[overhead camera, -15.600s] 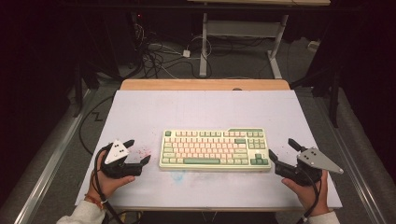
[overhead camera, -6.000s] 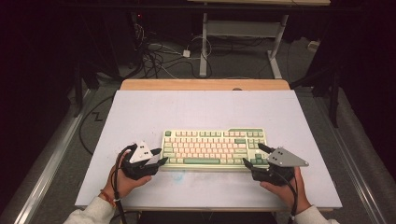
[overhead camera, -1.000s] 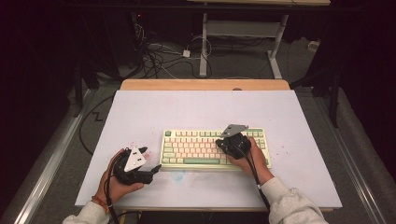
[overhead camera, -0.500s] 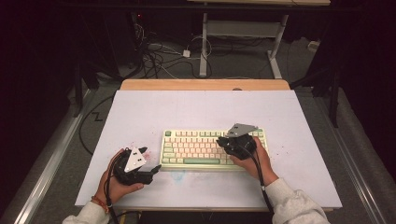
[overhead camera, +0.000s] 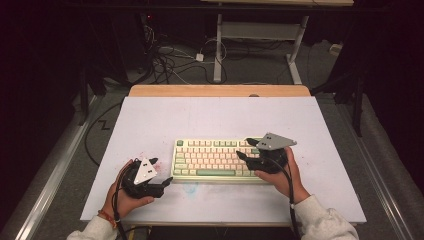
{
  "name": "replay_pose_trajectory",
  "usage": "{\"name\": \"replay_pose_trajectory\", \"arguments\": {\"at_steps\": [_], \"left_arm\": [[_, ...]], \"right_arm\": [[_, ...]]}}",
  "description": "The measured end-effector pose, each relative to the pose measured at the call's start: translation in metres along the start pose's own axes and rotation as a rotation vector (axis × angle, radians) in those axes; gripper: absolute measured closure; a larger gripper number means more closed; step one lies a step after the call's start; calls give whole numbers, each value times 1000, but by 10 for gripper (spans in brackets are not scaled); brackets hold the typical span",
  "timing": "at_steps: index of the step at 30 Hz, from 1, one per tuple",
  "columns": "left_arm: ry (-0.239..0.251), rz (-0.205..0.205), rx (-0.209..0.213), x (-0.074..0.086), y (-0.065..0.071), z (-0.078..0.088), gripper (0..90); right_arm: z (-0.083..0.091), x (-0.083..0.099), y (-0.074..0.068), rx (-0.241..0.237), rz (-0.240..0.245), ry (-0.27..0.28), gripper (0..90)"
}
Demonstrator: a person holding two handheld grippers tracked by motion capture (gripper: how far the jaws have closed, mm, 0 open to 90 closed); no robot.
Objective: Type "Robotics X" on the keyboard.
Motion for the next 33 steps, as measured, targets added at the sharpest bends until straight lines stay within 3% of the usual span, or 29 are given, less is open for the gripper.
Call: {"name": "replay_pose_trajectory", "arguments": {"at_steps": [12, 18, 33], "left_arm": [[-3, 7, -11, -1, -1, 0, 214], [1, 10, -16, -2, -1, 1, 226], [12, 27, 2, -6, 0, 3, 289]], "right_arm": [[36, 14, 2, 85, 16, 61, 336], [49, 27, 2, 126, 14, 61, 315], [60, 55, -6, 140, 6, 33, 295]]}}
Point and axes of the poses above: each handheld gripper's, and its own axes: z roughly backward along the jaws, x roughly out of its underside, y roughly to its right, the point moved 6 cm from there along -z, roughly forward along the jaws, and after that the axes turned 14 degrees about -x, right-handed, at the moved point
